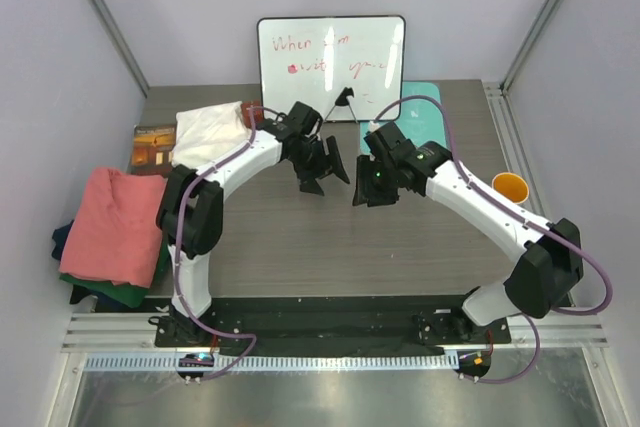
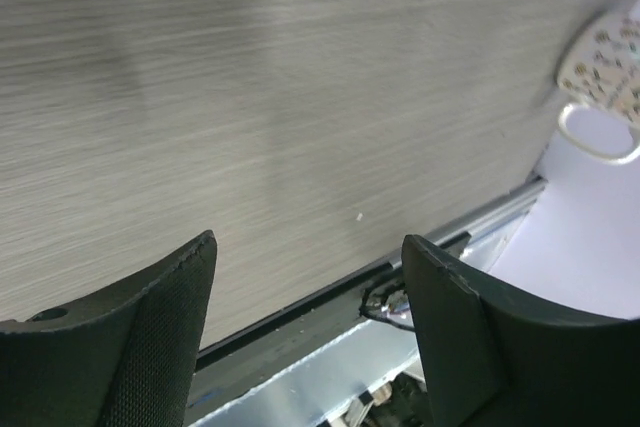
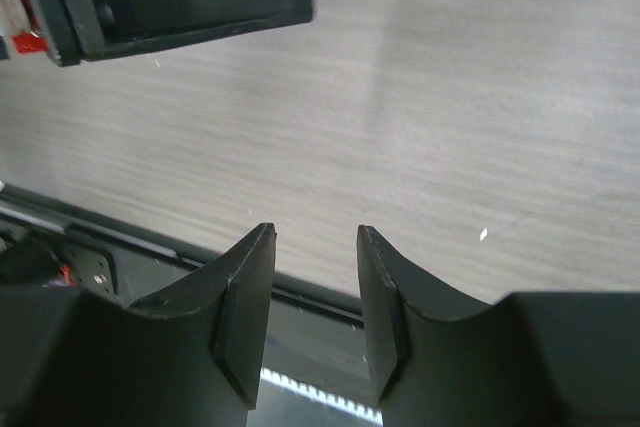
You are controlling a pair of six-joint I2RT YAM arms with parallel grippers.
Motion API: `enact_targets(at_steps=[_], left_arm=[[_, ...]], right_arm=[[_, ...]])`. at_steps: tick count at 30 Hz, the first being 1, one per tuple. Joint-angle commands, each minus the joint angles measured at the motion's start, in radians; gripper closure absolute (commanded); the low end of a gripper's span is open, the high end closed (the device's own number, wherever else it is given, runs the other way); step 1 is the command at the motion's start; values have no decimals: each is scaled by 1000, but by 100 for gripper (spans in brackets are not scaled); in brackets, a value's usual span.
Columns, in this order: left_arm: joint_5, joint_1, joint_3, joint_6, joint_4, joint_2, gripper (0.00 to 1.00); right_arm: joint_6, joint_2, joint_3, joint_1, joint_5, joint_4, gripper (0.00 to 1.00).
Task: Fold and stack the t-shirts
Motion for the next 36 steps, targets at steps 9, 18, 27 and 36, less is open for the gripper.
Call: enact_targets(at_steps=[9,18,27,36], left_arm=[[-170,32,19,148,-134,-146,23],[-278,36,-82,236,-93,-299,20],[-438,99,-194,105,-25,-385,20],[-464,154,-125,56,-127,-305,20]], right_arm=[[-67,329,296,-10,-108,38,56],[-75,379,330,-70,-118,66,54],[-128,416,399,-260,-156,132,43],[-136,577,762,-558,-293,113,40]])
